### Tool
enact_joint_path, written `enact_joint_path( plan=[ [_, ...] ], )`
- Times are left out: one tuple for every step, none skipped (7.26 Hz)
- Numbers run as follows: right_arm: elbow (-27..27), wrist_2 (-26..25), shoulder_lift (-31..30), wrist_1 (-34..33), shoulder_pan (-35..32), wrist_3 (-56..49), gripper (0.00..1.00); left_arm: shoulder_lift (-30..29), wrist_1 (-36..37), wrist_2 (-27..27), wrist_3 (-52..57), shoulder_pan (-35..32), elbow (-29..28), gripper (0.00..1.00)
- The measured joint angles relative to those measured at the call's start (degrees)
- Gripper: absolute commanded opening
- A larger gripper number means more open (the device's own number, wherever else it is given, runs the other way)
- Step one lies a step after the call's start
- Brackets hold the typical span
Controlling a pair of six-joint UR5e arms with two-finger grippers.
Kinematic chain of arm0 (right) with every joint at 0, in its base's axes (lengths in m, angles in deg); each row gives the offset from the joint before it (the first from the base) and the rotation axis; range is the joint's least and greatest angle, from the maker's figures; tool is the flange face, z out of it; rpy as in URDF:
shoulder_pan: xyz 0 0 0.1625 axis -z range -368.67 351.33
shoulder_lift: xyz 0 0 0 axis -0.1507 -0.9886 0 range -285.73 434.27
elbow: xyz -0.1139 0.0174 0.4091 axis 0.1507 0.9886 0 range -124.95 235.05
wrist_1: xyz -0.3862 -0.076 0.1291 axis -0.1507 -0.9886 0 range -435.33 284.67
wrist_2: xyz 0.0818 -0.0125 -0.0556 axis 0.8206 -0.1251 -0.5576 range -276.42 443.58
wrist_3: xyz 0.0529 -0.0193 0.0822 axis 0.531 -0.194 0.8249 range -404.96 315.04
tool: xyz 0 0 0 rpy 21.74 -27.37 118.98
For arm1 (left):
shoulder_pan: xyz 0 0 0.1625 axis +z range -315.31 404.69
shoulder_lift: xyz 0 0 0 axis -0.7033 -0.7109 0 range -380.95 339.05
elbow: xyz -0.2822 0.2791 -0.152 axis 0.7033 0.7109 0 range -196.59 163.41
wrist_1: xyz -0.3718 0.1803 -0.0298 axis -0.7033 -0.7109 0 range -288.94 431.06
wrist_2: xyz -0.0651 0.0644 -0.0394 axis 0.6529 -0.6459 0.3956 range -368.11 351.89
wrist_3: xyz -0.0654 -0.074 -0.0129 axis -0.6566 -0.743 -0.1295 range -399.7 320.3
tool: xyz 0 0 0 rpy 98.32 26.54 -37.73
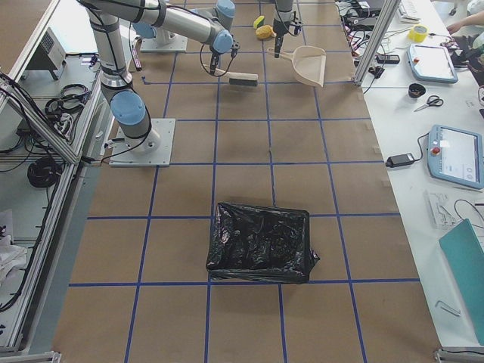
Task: Sweep and dump trash in nearest bin
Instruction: 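Carry the dustpan beside the sponge with the left gripper while the right follows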
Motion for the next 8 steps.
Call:
enact_joint_path(
  plan=[
    [0.17, 0.04, -0.03, -0.68, 0.0, 4.75, 0.0, 1.3, -1.32, -0.28, 5.9, 2.88, 0.18, 0.0],
    [0.26, -0.08, -0.05, -1.74, 0.0, 8.89, 0.0, 2.51, -2.76, -0.38, 12.58, 5.88, 0.35, 0.0],
    [0.63, -0.11, 0.03, -2.67, -0.01, 12.57, 0.0, 3.55, -4.18, -0.44, 19.43, 8.81, 0.45, 0.0],
    [1.76, -0.02, 0.29, -2.87, -0.06, 14.89, 0.0, 4.33, -5.27, -0.88, 25.21, 11.16, 0.5, 0.0],
    [3.45, 0.2, 0.84, -2.27, -0.07, 16.26, 0.0, 4.87, -5.99, -2.32, 30.96, 13.02, 0.56, 0.0],
    [5.51, 0.91, 1.89, -1.09, -0.2, 17.95, 0.0, 5.23, -6.28, -4.16, 37.55, 14.57, 0.63, 0.0],
    [8.23, 2.11, 3.29, 0.15, -0.65, 20.18, 0.0, 5.66, -6.37, -5.19, 44.92, 16.51, 0.89, 0.0],
    [11.6, 3.12, 4.83, 1.91, -1.36, 21.98, 0.0, 6.29, -6.37, -5.51, 53.43, 19.73, 1.56, 0.0]
  ],
)
